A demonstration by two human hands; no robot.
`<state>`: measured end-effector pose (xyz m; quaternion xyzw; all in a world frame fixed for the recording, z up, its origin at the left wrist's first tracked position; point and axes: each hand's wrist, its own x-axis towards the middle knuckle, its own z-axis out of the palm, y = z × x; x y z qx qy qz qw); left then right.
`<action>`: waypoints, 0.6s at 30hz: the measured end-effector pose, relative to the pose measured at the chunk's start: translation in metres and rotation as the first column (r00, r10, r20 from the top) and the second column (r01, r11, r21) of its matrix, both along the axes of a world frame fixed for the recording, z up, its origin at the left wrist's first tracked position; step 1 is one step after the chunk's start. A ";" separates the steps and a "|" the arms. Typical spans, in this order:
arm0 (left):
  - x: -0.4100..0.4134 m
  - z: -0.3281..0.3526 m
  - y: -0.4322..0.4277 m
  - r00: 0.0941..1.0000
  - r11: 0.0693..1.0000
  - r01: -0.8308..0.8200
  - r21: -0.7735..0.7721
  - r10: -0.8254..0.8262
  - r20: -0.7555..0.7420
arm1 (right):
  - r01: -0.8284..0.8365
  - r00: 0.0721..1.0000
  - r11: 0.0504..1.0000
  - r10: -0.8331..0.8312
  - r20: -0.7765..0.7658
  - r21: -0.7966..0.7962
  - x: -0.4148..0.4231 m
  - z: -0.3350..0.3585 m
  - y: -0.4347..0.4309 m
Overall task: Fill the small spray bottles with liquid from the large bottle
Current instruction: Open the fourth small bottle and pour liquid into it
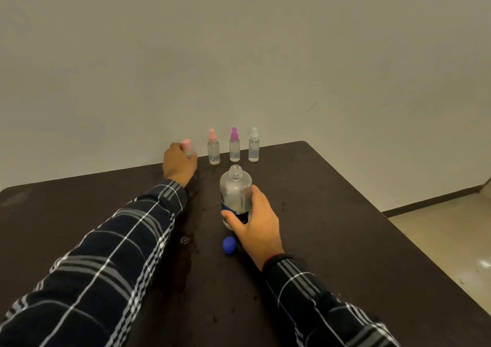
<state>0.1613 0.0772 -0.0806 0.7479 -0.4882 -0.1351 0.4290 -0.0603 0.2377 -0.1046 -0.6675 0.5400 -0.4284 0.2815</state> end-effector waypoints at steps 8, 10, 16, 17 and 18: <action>0.001 0.005 0.149 0.981 0.979 0.191 -0.068 -0.188 0.048 | -0.058 0.998 0.997 0.056 0.033 0.056 -0.005 0.018 0.006; 0.004 0.005 0.188 0.970 0.974 0.225 -0.031 -0.221 0.106 | -0.092 0.996 0.991 0.089 0.029 0.102 -0.009 0.025 0.011; 0.008 0.013 0.261 0.974 0.977 0.213 -0.031 -0.210 0.080 | 0.212 0.977 0.948 -0.208 0.041 -0.238 0.004 0.036 0.056; 0.006 0.013 0.268 0.972 0.974 0.226 -0.024 -0.224 0.069 | 0.190 0.981 0.939 -0.192 0.021 -0.288 0.013 0.039 0.063; 0.003 0.012 0.275 0.970 0.971 0.236 -0.018 -0.235 0.061 | 0.111 0.993 0.952 -0.115 0.001 -0.286 0.022 0.041 0.069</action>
